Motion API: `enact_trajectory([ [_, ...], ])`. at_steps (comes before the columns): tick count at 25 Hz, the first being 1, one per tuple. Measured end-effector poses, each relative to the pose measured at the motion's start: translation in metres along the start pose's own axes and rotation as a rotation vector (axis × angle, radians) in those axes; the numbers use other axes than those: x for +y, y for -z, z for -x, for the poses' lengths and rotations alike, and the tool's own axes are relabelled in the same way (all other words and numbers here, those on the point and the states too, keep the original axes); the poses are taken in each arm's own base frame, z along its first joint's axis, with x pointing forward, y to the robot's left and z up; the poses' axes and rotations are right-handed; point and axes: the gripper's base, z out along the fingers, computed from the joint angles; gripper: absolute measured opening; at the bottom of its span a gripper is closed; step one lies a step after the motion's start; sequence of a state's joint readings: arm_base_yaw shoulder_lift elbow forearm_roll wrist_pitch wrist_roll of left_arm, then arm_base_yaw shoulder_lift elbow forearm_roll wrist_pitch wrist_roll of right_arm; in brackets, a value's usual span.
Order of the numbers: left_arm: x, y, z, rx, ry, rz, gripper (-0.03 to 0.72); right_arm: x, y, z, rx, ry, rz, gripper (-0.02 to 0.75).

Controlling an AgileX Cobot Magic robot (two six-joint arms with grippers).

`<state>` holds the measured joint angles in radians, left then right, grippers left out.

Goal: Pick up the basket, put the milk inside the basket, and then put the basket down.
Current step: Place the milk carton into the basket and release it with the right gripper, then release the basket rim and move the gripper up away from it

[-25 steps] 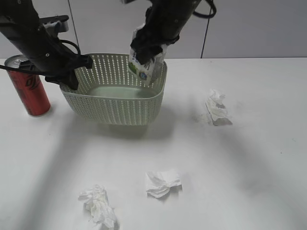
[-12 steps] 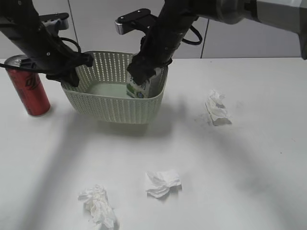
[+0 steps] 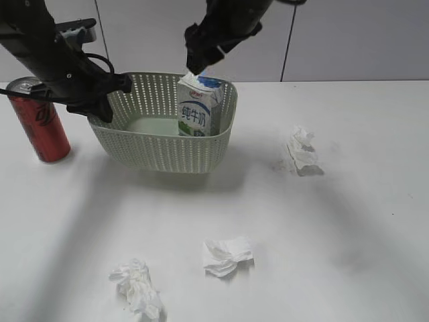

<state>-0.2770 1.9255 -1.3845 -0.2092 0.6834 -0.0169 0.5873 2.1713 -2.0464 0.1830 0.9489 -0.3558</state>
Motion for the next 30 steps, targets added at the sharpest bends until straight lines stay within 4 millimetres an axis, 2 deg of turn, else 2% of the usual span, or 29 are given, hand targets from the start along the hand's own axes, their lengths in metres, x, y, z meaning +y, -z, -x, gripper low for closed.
enact_trajectory([
  [4,-0.001,0.0,0.0,0.0,0.018,-0.015,0.005,-0.001,0.063,0.008,-0.037,0.004,-0.056,0.616],
  [7,-0.002,0.0,0.0,-0.003,0.031,-0.025,0.005,-0.006,0.114,0.007,-0.068,-0.07,-0.086,0.615],
  [9,-0.003,0.0,0.001,-0.006,0.038,-0.031,0.005,-0.013,0.148,0.0,-0.1,-0.137,-0.113,0.613],
  [12,-0.003,-0.002,0.001,-0.007,0.048,-0.037,0.005,-0.027,0.176,-0.029,-0.056,-0.244,-0.145,0.592],
  [14,-0.003,-0.006,0.0,0.004,0.056,-0.04,0.005,-0.035,0.185,-0.054,0.006,-0.324,-0.159,0.584],
  [16,-0.002,-0.013,-0.002,0.018,0.06,-0.038,0.005,-0.034,0.192,-0.078,0.057,-0.373,-0.165,0.582],
  [22,0.002,-0.032,-0.005,0.04,0.07,-0.029,0.006,-0.004,0.199,-0.14,0.166,-0.413,-0.135,0.58],
  [27,0.004,-0.041,-0.007,0.053,0.074,-0.025,0.031,0.013,0.203,-0.172,0.174,-0.437,-0.132,0.58],
  [30,0.002,-0.04,-0.006,0.047,0.092,-0.036,0.118,0.017,0.205,-0.18,0.171,-0.442,-0.131,0.58],
])
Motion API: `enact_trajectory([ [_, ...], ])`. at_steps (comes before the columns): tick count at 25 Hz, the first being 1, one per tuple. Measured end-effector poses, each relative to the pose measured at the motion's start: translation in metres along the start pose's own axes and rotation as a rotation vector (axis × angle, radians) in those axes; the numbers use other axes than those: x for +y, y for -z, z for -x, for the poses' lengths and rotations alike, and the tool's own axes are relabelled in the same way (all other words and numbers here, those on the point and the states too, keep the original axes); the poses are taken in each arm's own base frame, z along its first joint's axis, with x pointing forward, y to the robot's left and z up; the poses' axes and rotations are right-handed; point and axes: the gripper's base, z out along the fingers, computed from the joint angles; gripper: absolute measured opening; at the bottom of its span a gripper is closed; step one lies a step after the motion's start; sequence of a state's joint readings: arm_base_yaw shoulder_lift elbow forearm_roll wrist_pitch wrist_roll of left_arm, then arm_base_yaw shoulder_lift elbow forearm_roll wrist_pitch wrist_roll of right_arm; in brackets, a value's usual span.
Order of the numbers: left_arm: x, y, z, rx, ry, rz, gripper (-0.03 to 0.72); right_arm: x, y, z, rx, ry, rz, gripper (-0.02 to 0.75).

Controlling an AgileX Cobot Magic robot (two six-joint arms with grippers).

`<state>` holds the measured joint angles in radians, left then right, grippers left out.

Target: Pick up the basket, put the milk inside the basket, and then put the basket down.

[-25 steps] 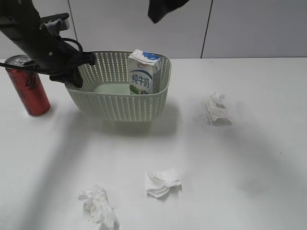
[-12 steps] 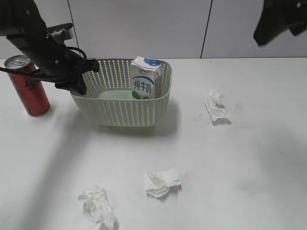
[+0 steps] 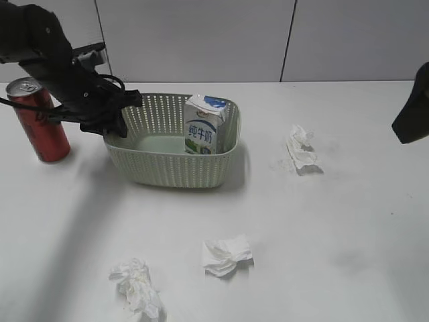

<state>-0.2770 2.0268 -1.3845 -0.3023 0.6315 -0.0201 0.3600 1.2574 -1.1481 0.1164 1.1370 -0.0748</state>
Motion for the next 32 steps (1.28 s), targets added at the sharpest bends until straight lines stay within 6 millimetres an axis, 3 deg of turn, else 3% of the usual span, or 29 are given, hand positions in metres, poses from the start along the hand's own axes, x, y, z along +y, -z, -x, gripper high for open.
enact_trajectory([
  [7,-0.003,0.008,-0.001,0.018,0.012,-0.013,0.503,0.0,-0.001,0.001,-0.028,-0.001,-0.002,0.58],
  [10,-0.007,0.026,0.001,-0.001,0.003,-0.025,0.589,0.0,-0.001,0.002,-0.033,-0.002,-0.002,0.58],
  [15,-0.019,0.082,0.001,-0.059,-0.026,-0.059,0.61,0.0,-0.001,0.002,-0.034,-0.002,-0.002,0.58],
  [19,-0.028,0.131,-0.01,-0.053,-0.058,-0.08,0.609,0.0,-0.001,0.002,-0.034,-0.002,-0.002,0.58],
  [26,-0.028,0.213,-0.048,0.004,-0.161,-0.014,0.58,0.0,0.003,-0.006,-0.03,0.001,-0.006,0.578],
  [32,-0.019,0.275,-0.09,-0.131,-0.22,0.052,0.575,0.002,0.012,-0.042,-0.038,0.003,-0.007,0.577],
])
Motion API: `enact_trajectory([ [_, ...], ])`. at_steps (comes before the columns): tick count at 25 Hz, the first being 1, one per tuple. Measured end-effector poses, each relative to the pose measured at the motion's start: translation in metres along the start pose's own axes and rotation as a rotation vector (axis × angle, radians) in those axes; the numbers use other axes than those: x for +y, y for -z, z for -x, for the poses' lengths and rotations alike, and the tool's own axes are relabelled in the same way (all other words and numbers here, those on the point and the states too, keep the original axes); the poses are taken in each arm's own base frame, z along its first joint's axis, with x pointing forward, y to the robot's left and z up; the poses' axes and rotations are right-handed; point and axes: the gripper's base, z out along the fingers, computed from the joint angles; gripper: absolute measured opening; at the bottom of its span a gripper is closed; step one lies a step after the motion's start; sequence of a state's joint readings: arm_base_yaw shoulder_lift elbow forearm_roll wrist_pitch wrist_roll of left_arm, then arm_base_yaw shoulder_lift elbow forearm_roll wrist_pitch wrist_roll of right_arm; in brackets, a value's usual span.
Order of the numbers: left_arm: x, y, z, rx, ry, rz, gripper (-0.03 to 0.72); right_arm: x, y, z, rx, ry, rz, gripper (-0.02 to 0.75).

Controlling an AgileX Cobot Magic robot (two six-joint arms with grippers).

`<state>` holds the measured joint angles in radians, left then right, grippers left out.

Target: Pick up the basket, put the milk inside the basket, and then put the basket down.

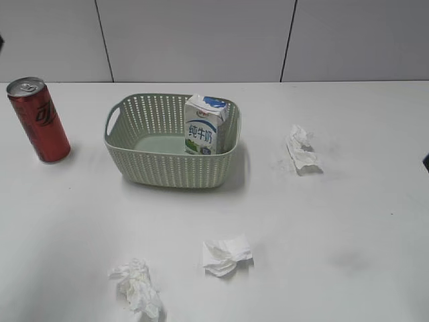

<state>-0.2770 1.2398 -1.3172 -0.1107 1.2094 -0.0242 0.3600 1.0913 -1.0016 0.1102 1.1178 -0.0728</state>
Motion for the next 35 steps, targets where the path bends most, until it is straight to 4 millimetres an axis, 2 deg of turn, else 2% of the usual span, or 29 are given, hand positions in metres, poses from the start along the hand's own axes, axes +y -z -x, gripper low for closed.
enact_trajectory([
  [1,0.0,0.01,-0.01,-0.022,-0.005,0.006,0.575,0.0,0.002,-0.009,-0.005,-0.002,0.0,0.577],
  [5,0.005,0.025,-0.058,-0.039,-0.019,0.039,0.575,0.002,0.01,-0.046,-0.037,-0.018,-0.001,0.589],
  [9,0.011,0.018,-0.116,-0.019,-0.024,0.059,0.575,0.003,0.011,-0.083,-0.086,-0.018,-0.002,0.594],
  [12,0.015,0.013,-0.158,-0.067,-0.027,0.061,0.575,0.004,0.01,-0.112,-0.132,-0.016,-0.002,0.594],
  [15,0.019,0.007,-0.191,-0.151,-0.039,0.076,0.575,0.004,0.009,-0.136,-0.203,-0.012,-0.003,0.594],
  [18,0.023,0.004,-0.212,-0.254,-0.069,0.094,0.575,0.003,0.008,-0.154,-0.298,-0.002,-0.015,0.594],
  [23,0.023,0.005,-0.226,-0.314,-0.108,0.097,0.575,0.001,0.003,-0.171,-0.434,0.012,-0.039,0.594],
  [35,0.021,0.005,-0.226,-0.317,-0.132,0.077,0.575,0.001,0.004,-0.172,-0.463,0.013,-0.04,0.58],
])
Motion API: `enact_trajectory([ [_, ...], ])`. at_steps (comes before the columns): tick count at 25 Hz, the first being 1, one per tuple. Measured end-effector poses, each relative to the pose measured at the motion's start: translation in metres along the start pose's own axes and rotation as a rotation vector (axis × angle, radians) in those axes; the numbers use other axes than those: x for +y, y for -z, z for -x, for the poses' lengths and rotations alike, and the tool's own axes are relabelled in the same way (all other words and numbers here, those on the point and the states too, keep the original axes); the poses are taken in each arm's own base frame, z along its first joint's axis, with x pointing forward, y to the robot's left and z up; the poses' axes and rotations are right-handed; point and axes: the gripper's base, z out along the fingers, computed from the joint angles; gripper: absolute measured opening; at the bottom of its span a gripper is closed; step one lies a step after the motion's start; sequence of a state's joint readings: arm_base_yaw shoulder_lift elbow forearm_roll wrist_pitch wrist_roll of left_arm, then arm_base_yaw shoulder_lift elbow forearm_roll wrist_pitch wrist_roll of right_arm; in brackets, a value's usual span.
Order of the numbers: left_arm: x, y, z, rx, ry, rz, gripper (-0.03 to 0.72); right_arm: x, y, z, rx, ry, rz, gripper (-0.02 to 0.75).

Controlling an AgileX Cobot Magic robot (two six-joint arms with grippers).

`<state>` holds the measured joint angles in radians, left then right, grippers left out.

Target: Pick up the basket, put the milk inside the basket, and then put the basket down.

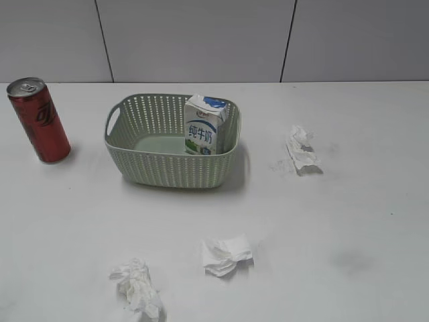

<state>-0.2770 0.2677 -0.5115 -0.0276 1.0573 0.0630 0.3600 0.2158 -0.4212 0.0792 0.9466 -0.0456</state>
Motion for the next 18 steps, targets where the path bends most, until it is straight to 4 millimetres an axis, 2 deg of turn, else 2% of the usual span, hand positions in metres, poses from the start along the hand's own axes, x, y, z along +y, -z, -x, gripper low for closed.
enact_trajectory([
  [8,0.001,0.0,0.0,-0.003,0.012,0.014,0.575,0.001,0.002,-0.001,-0.021,-0.028,-0.006,0.575],
  [18,0.001,0.021,-0.013,-0.157,0.133,0.189,0.574,0.001,0.025,-0.012,-0.223,-0.15,-0.216,0.575],
])
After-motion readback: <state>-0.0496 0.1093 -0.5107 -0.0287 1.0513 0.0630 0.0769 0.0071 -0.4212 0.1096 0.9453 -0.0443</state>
